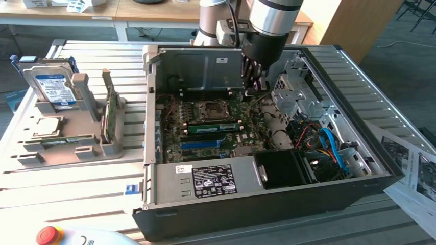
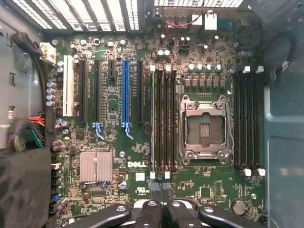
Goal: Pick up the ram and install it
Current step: 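Press down the ram until it locks into place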
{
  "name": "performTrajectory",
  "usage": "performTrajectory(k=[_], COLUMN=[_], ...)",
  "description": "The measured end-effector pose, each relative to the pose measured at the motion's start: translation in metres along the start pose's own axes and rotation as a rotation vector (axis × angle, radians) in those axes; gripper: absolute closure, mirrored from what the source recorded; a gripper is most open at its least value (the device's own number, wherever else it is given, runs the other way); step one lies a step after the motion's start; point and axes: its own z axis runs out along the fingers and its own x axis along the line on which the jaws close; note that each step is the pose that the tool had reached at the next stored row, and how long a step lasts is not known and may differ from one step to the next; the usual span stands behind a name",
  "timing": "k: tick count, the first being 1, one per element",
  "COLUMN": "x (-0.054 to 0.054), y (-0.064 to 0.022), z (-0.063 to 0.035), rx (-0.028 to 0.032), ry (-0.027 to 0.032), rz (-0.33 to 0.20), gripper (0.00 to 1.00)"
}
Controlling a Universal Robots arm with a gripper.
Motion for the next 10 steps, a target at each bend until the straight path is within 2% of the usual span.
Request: performTrajectory(k=[10], x=[0.0], y=[-0.0004], z=[0.0125], rx=[0.0], ry=[-0.0001], rz=[0.0], gripper=[0.89])
